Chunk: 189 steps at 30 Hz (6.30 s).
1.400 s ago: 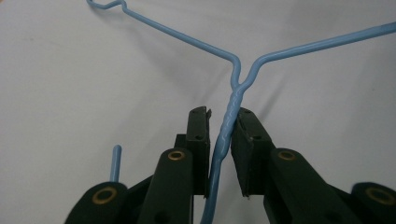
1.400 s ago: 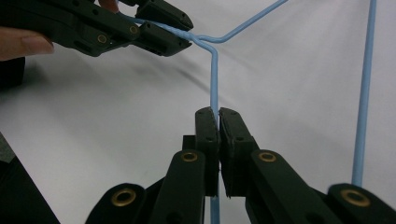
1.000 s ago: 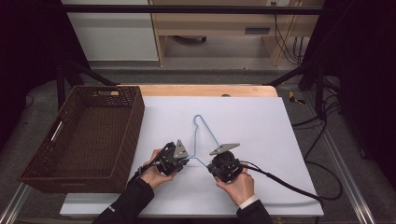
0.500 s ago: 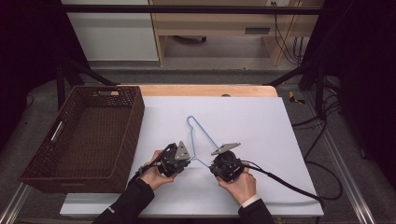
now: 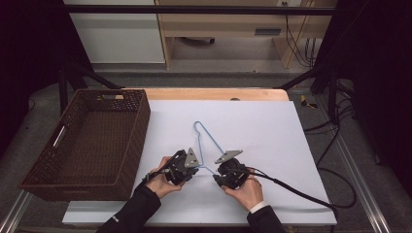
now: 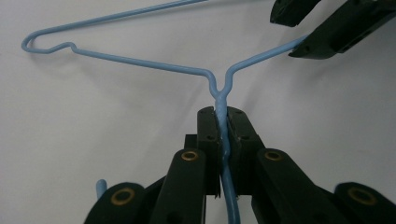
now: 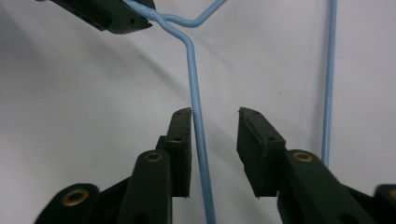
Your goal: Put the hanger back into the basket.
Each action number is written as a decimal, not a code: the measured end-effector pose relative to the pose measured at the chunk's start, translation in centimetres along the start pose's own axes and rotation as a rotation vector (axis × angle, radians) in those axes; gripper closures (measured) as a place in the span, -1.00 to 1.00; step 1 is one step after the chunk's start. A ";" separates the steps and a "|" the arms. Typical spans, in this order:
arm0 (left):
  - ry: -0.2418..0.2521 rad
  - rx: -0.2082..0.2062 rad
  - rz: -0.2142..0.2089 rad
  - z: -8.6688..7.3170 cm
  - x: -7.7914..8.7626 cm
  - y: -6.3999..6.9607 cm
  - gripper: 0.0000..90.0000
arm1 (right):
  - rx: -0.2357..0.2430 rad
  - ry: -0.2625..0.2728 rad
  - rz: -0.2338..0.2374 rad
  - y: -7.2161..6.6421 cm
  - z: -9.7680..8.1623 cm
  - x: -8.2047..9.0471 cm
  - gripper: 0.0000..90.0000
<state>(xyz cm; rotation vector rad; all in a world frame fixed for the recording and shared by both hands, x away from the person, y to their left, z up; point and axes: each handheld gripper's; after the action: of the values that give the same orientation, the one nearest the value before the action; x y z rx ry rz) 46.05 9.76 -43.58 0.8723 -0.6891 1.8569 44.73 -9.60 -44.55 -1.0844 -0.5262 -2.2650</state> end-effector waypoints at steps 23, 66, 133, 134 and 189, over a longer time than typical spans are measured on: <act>0.185 -0.059 0.024 0.9 4.5 0.5 -0.31 | 0.095 0.023 0.081 2.0 0.7 2.6 0.94; 0.145 -0.228 0.099 -1.9 5.7 0.7 -0.18 | 0.310 0.088 0.487 3.5 0.8 8.0 0.95; -0.034 -0.362 0.031 -1.6 4.6 2.6 0.92 | 0.279 0.392 0.257 4.8 0.5 10.2 0.32; -0.029 -0.352 0.036 -1.6 4.6 2.6 0.92 | 0.268 0.412 0.241 4.9 0.5 10.3 0.27; 0.091 0.176 0.061 3.1 14.5 -2.6 0.93 | -0.202 0.447 -0.062 10.6 -8.6 8.8 -0.76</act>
<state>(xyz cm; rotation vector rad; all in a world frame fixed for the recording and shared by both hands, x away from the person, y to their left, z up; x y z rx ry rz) 44.80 15.86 -29.90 0.8805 -0.5064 2.0224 42.07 -25.34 -41.56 -0.6205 -0.1511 -2.5524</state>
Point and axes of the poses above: each handheld gripper's, and its own axes: x roughly backward along the jaws, z roughly out of its top, y roughly to its right, and after that the axes turned 7 degrees about -z, right-handed
